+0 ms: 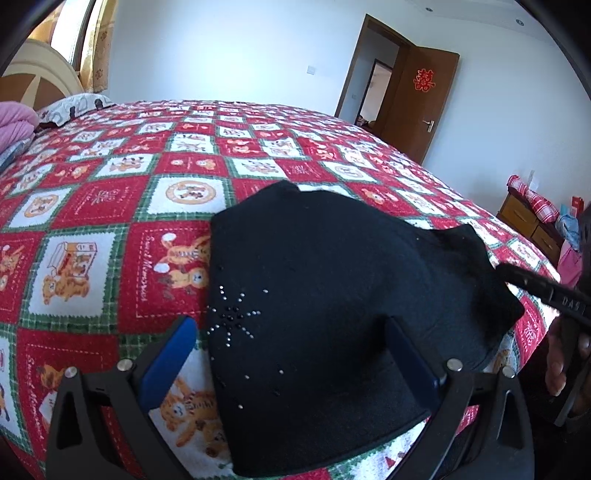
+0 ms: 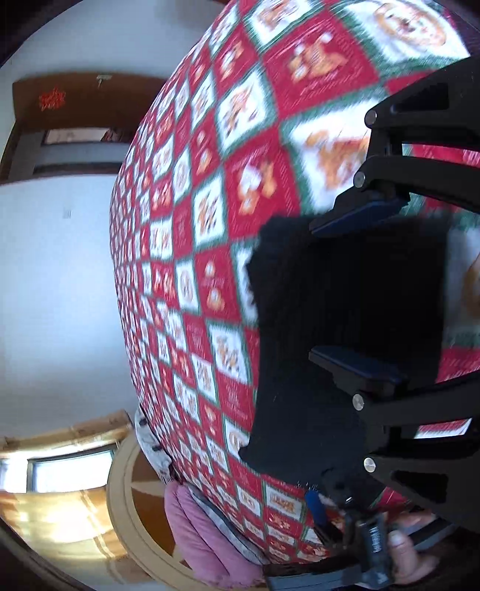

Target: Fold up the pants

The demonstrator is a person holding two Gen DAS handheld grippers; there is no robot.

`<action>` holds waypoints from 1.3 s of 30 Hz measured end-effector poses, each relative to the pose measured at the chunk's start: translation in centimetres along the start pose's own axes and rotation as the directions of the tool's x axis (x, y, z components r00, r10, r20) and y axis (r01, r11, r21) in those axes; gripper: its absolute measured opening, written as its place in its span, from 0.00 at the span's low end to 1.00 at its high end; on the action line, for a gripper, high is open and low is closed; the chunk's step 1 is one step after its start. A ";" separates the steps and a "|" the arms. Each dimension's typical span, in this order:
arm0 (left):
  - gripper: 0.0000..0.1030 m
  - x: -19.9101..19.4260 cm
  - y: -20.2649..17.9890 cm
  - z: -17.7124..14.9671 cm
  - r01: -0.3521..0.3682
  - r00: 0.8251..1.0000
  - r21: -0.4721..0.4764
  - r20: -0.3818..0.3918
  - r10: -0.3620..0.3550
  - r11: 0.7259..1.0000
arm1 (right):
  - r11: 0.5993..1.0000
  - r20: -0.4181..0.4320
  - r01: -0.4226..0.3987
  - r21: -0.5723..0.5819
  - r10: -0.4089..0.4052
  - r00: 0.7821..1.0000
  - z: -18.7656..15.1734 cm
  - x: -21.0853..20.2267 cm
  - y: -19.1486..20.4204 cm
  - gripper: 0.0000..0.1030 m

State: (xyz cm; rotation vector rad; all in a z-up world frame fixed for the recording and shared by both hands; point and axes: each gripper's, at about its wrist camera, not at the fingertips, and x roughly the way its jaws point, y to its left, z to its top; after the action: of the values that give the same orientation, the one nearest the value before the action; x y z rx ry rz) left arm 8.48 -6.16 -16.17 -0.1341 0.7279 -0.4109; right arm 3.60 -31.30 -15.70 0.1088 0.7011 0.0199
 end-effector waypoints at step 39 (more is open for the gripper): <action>0.10 -2.1 4.8 1.2 0.232 0.970 -0.143 0.107 -0.218 0.962 | 0.969 0.092 -0.242 0.046 0.237 0.967 -1.0 -1.7 0.5 0.24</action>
State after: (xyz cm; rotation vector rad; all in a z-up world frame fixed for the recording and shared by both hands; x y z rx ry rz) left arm 9.40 -0.99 -15.26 -0.3830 0.6566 -0.5621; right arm 1.72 -30.79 -15.33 0.2470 0.5988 0.2259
